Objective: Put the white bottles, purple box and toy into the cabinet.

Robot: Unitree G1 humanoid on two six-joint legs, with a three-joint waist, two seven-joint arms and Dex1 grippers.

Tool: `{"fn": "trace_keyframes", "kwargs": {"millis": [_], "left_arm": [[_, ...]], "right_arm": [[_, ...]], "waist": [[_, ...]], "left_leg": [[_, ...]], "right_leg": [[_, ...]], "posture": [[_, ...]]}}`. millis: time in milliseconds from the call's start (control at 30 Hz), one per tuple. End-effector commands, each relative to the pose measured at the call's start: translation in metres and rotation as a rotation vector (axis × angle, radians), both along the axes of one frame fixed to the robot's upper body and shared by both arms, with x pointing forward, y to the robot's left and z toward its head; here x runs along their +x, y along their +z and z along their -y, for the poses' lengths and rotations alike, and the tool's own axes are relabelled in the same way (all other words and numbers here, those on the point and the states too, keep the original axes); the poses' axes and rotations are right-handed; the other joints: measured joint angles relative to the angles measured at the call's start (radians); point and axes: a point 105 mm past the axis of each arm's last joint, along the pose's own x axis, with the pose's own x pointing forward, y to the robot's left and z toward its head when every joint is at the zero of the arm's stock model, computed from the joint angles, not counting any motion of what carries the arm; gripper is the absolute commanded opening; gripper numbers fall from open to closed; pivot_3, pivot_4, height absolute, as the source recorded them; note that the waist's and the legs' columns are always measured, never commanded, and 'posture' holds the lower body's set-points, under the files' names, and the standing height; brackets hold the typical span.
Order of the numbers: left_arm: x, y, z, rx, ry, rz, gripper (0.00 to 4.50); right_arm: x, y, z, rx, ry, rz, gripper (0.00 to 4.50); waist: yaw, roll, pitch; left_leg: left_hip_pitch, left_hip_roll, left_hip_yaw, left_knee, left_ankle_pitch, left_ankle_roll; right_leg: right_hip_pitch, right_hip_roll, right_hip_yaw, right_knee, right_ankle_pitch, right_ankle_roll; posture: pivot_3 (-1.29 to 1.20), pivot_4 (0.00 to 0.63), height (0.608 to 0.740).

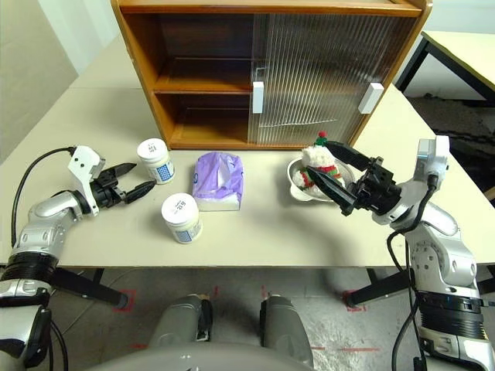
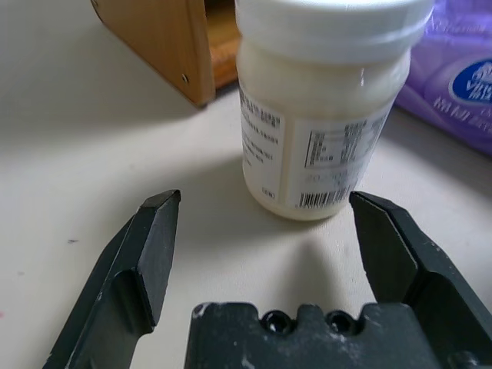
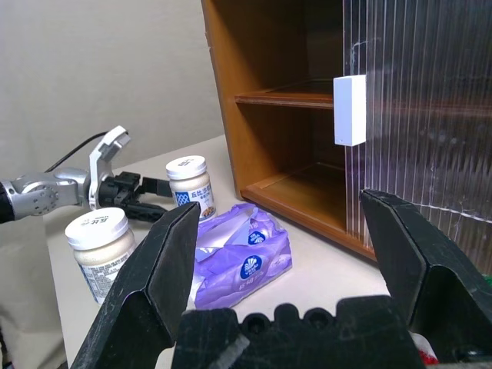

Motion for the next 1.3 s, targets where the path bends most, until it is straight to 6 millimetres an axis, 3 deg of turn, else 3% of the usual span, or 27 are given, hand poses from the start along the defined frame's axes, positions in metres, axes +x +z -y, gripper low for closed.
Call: {"fn": "trace_keyframes", "kwargs": {"millis": [33,500,700,800,867,900,1000,1133,1300], "left_arm": [[0.001,-0.006,0.005,0.012,-0.024,-0.016,4.47],[0.017,-0.017,0.038,-0.006,-0.097,-0.054,4.47],[0.028,-0.022,0.039,0.008,-0.041,-0.076,4.47],[0.03,-0.022,0.042,-0.017,-0.04,-0.085,3.91],[0.029,-0.022,0.045,-0.024,-0.055,-0.087,3.23],[0.028,-0.02,0.047,-0.028,-0.064,-0.083,3.14],[0.03,-0.01,0.05,-0.043,-0.083,-0.041,3.14],[0.042,0.022,0.063,-0.088,-0.089,0.049,3.14],[0.054,0.039,0.08,-0.067,-0.114,0.08,3.14]], "right_arm": [[-0.004,0.004,0.003,-0.014,-0.009,0.018,4.5],[-0.005,0.006,0.003,-0.029,-0.002,0.014,4.5],[-0.007,0.006,0.003,-0.029,-0.006,0.012,4.5],[-0.008,0.004,0.003,-0.029,-0.009,0.01,4.5],[-0.008,0.004,0.003,-0.028,-0.012,0.009,4.5],[-0.008,0.005,0.004,-0.028,-0.014,0.01,4.5],[-0.008,0.006,0.005,-0.028,-0.019,0.012,4.5],[-0.008,0.004,0.005,-0.025,-0.019,0.01,4.5],[-0.01,0.005,0.003,-0.025,-0.007,0.007,4.5]], "waist": [[0.0,0.0,0.0],[0.0,-0.001,0.0],[0.0,-0.001,0.0],[-0.001,-0.001,0.0],[-0.001,-0.001,0.0],[-0.001,-0.001,0.0],[-0.001,-0.001,0.0],[0.0,-0.004,0.001],[-0.002,-0.005,0.002]], "left_leg": [[0.0,0.0,0.0,0.0,0.0,0.0],[-0.001,-0.001,-0.001,0.001,0.0,0.0],[-0.001,-0.002,-0.002,0.001,0.0,0.0],[-0.001,-0.002,-0.002,0.001,0.0,0.0],[-0.001,-0.002,-0.002,0.001,0.0,0.0],[-0.001,-0.002,-0.002,0.001,0.0,0.0],[-0.001,-0.002,-0.002,0.001,0.0,0.0],[-0.004,-0.002,-0.003,0.002,0.0,0.0],[-0.012,-0.002,-0.003,0.004,0.0,0.0]], "right_leg": [[0.0,0.0,0.0,0.0,0.0,0.0],[0.001,0.0,-0.001,0.0,0.0,0.0],[0.001,0.0,-0.002,-0.001,0.0,0.001],[0.001,0.0,-0.002,-0.001,0.0,0.001],[0.001,0.0,-0.002,-0.001,0.0,0.001],[0.001,0.0,-0.002,-0.001,0.0,0.001],[0.001,0.0,-0.003,-0.001,0.0,0.001],[0.0,0.0,-0.003,-0.001,0.0,0.001],[-0.005,0.001,-0.006,-0.001,0.002,0.004]], "posture": [[0.01,0.027,0.74],[0.0,0.024,0.74],[0.0,0.024,0.74],[0.0,0.026,0.74],[-0.01,0.027,0.74],[-0.01,0.027,0.74],[-0.01,0.027,0.74],[0.0,0.029,0.74],[-0.01,0.036,0.74]]}}
